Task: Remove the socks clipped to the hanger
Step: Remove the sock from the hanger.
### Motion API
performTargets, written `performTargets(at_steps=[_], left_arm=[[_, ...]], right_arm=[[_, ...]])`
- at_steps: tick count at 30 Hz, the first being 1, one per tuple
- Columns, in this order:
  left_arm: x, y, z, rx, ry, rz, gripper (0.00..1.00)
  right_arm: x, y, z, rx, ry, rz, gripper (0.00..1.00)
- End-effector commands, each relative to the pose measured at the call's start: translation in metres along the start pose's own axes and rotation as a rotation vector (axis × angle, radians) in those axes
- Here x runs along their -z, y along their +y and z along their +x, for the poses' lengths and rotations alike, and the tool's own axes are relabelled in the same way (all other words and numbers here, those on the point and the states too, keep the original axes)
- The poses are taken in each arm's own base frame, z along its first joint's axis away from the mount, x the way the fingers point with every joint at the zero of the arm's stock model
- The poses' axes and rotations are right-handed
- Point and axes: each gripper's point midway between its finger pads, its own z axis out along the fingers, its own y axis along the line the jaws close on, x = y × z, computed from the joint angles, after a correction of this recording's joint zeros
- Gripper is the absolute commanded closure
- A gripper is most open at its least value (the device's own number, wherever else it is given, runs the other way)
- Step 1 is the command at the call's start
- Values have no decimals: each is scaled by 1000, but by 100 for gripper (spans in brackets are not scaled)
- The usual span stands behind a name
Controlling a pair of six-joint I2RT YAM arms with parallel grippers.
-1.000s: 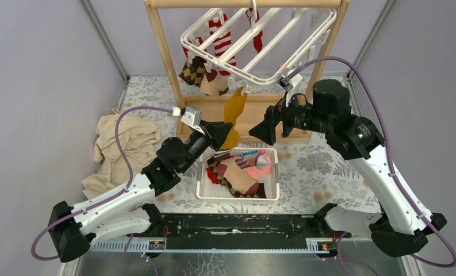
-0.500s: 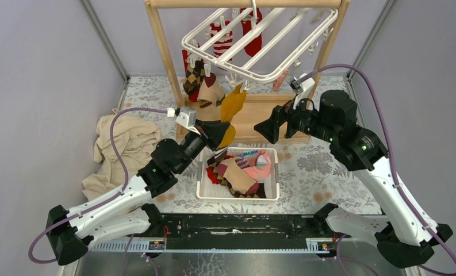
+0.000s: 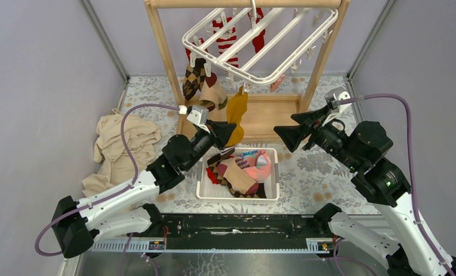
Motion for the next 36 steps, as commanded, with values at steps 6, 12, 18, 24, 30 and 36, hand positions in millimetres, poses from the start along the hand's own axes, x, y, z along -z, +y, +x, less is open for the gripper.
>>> performTargets(at_steps=[6,12,18,24,30,36], left_arm=[[-12,-17,-23,17,-72,48,76],[-17,-17,-18,15,-60,47,76],[-19,-18,-15,15,-55,48,76],[-20,-17,-14,9,-54,45,76],[-18,-15,-15,3,-58,39,76],[-13,-13,-17,-9,-64,33,76]], right_arm=[[-11,17,-26,-94,-90,-72,34],[-19,23,-42,-135,-134,-96,41],[-36,32,-50,-141,-139,-92,43],[-63,74,-41,-5,-126,-19,42],[-83,92,-35,78,-158,134,40],[-80,101,-32,174,-204,291,39]])
